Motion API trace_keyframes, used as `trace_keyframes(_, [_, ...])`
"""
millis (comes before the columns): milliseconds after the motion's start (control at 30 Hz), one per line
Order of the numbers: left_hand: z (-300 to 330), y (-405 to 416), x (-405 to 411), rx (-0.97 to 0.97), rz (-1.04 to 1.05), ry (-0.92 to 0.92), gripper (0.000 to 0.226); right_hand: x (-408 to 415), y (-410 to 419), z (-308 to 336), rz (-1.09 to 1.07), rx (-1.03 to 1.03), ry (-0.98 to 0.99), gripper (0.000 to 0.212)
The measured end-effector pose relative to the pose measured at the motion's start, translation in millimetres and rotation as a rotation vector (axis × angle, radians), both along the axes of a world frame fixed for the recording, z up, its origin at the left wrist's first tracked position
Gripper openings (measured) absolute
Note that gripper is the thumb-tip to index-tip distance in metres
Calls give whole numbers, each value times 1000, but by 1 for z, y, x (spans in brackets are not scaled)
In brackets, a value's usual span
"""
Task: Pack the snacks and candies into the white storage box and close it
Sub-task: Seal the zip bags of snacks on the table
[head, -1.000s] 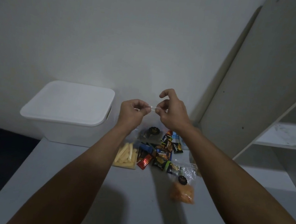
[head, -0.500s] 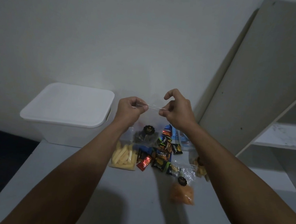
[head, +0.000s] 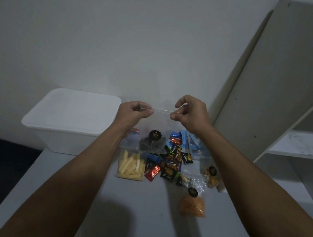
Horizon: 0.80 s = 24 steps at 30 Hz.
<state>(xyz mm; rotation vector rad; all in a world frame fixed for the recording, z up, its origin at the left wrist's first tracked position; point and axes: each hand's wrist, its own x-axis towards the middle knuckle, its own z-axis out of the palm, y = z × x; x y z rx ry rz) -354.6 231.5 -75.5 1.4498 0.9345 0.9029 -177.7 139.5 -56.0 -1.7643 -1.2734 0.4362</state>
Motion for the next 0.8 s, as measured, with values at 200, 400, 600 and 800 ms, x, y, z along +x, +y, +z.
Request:
trace_keyframes(200, [3, -7, 8, -18, 62, 65, 9, -4, 1, 0, 84, -13, -13, 35])
trace_keyframes(400, [-1, -16, 12, 4, 16, 82, 9, -5, 4, -6, 47, 15, -35, 19])
trace_keyframes(600, [-7, -12, 9, 22, 91, 46, 5, -5, 3, -7, 89, -43, -37, 26])
trace_keyframes(800, [-11, -16, 12, 23, 37, 19, 10, -10, 11, -9, 99, -76, -242, 2])
